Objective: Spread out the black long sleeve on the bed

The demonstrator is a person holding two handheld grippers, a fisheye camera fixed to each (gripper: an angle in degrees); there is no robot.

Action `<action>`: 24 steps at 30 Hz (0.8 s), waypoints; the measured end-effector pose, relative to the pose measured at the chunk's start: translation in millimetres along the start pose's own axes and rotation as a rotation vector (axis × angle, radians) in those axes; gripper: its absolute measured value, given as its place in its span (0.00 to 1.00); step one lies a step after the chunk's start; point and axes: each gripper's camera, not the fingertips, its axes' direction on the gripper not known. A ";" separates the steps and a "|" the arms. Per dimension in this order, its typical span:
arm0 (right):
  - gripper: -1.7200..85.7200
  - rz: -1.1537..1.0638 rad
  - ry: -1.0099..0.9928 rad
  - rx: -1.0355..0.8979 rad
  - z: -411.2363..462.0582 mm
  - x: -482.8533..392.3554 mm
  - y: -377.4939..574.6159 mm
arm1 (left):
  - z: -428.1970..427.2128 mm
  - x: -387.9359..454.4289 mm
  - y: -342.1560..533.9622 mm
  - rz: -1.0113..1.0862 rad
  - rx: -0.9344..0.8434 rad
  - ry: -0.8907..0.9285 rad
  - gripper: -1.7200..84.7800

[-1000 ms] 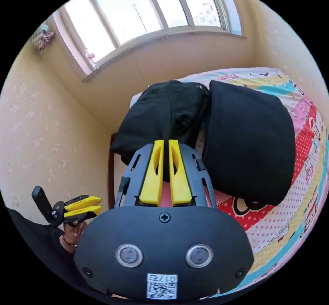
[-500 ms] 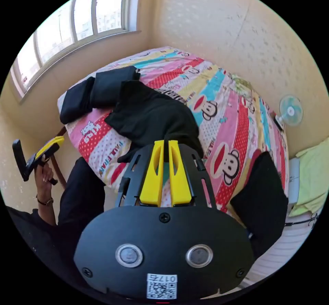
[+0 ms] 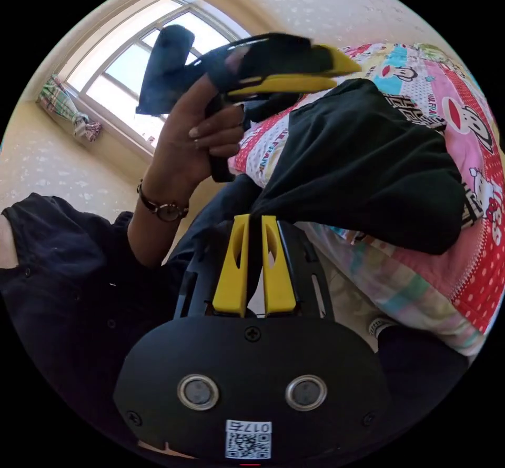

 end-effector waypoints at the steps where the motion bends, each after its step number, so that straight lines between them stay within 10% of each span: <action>1: 0.05 0.004 -0.004 0.026 -10.0 4.1 2.7 | 27.9 6.9 -18.0 0.013 -0.032 -0.042 0.19; 9: 0.05 0.144 0.049 0.114 -88.9 57.9 41.1 | 185.3 -45.7 -63.2 -0.117 -0.276 -0.093 0.16; 16: 0.06 0.268 0.157 0.246 -166.8 87.3 82.7 | 75.9 -151.6 -41.2 -0.288 -0.002 0.465 0.02; 24: 0.15 0.121 0.087 0.354 -177.8 64.4 -1.5 | -51.7 -248.4 22.4 -0.336 0.221 0.535 0.02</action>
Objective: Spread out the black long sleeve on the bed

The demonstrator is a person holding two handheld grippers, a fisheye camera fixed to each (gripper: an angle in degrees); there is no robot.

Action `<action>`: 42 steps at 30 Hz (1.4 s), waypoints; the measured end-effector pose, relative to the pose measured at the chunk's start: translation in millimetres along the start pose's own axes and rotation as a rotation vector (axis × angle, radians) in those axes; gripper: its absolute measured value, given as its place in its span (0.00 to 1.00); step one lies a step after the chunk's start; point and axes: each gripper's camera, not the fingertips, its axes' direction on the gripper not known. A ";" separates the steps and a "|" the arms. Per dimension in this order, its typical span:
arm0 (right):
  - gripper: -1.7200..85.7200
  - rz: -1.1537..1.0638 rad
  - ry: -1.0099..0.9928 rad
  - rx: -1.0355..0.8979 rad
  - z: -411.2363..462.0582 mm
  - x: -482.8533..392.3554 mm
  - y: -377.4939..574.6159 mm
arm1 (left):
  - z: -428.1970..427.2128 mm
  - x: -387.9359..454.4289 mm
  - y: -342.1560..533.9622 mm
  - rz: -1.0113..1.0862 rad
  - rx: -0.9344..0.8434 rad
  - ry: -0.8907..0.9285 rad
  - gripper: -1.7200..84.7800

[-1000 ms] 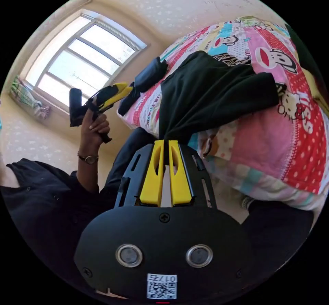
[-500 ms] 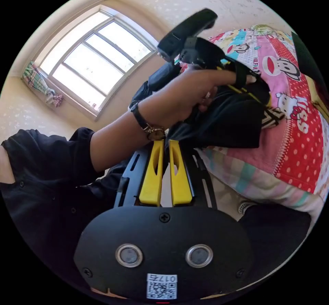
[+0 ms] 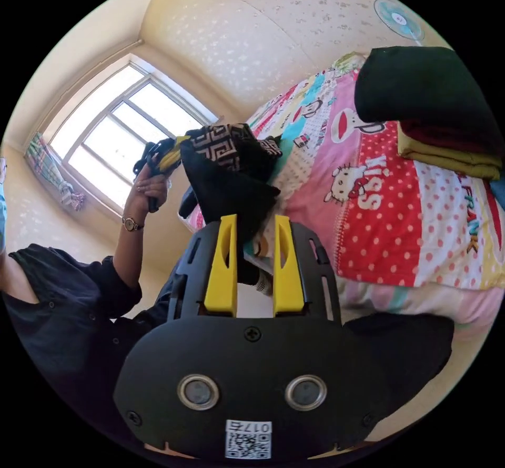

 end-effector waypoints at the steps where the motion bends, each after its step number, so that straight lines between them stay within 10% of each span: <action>1: 0.16 -0.071 -0.024 0.036 11.7 -20.4 -17.2 | -15.4 -9.2 4.0 -0.012 0.016 -0.006 0.02; 9: 0.07 -0.402 -0.426 -0.231 165.9 -132.0 -63.9 | -101.9 -70.2 50.9 -0.093 0.133 -0.131 0.04; 16: 0.05 -0.493 -0.239 -0.382 241.8 -229.0 -1.7 | -156.1 -142.5 107.6 -0.264 0.141 -0.444 0.25; 24: 0.05 -0.382 -0.356 -0.325 229.6 -222.6 -16.0 | -136.8 -219.8 121.3 -0.425 0.113 -0.307 0.25; 30: 0.05 -0.509 -0.335 -0.309 219.0 -266.3 -13.7 | -146.3 -218.4 123.9 -0.373 0.276 -0.021 0.06; 42: 0.06 -0.673 -0.646 -0.177 141.0 -309.7 -41.1 | -291.6 34.3 134.5 0.536 0.394 0.215 0.01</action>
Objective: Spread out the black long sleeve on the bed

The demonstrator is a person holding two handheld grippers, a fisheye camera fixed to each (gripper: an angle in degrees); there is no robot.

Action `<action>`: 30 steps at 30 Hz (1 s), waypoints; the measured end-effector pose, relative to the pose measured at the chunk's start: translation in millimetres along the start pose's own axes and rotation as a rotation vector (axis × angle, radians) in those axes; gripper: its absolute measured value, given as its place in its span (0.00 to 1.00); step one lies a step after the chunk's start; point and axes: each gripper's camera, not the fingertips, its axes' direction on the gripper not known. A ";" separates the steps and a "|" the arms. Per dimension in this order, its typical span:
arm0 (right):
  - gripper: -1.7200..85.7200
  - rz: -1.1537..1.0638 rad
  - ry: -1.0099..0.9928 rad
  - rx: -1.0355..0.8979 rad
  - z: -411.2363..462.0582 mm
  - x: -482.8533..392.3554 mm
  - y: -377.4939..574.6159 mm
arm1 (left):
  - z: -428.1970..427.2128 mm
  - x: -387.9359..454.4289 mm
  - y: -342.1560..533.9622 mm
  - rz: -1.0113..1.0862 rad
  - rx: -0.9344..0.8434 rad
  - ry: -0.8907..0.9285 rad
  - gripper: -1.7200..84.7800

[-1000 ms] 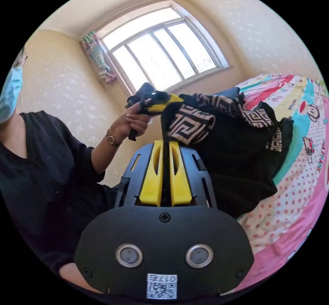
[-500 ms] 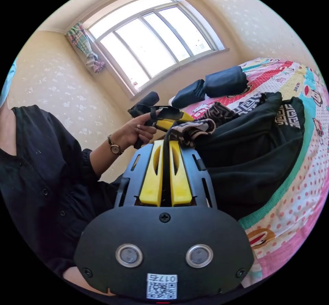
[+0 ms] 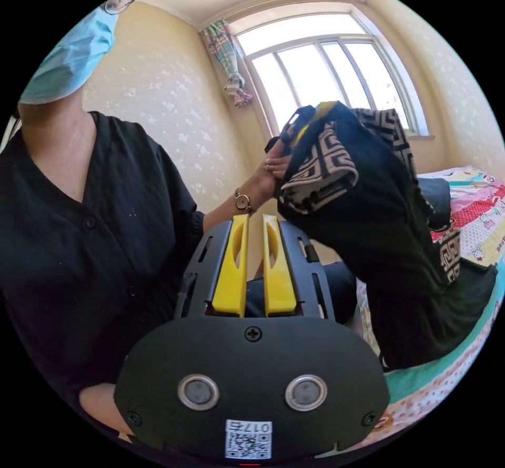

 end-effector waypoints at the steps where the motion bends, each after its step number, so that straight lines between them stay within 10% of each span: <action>1: 0.07 0.024 0.042 0.037 -20.1 7.6 3.4 | -0.1 22.6 -12.5 0.073 -0.015 0.059 0.01; 11: 0.11 0.025 0.126 0.212 -120.2 24.5 -5.8 | 66.8 45.5 -66.8 0.115 0.000 1.051 0.01; 21: 0.17 0.204 0.090 0.202 -108.9 83.2 48.2 | 198.8 131.6 -97.6 0.166 -0.331 1.157 0.01; 30: 0.27 0.371 -0.329 0.111 -70.2 174.9 94.9 | 260.0 132.7 -94.1 0.138 -0.379 1.128 0.01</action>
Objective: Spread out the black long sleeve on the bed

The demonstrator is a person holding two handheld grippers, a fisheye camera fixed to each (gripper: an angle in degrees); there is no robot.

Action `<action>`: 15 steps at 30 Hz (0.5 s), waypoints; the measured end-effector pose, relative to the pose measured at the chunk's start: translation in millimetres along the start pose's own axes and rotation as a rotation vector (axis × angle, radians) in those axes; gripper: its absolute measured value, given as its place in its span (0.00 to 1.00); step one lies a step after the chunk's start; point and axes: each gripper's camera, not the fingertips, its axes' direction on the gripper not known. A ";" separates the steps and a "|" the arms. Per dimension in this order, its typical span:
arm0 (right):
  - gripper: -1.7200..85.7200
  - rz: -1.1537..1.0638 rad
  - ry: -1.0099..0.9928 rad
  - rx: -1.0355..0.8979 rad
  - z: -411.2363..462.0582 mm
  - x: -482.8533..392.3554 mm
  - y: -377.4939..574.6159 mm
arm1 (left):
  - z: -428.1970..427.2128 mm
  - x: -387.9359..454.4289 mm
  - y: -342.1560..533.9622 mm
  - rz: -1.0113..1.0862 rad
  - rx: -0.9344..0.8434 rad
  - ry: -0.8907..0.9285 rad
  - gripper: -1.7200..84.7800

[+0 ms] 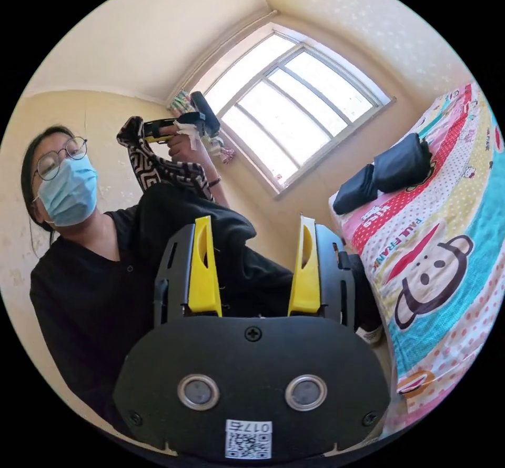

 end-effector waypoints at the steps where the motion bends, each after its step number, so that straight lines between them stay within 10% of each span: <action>1: 0.27 0.010 -0.063 -0.041 3.5 15.0 4.3 | -2.6 -9.6 1.9 -0.008 0.011 0.005 0.01; 8: 0.11 0.051 -0.544 -0.167 16.3 78.0 27.1 | -28.7 -66.5 7.9 -0.098 0.071 -0.007 0.01; 15: 0.06 -0.126 0.095 0.294 -163.0 -24.5 49.0 | -75.2 -26.1 25.0 -0.007 0.118 -0.371 0.01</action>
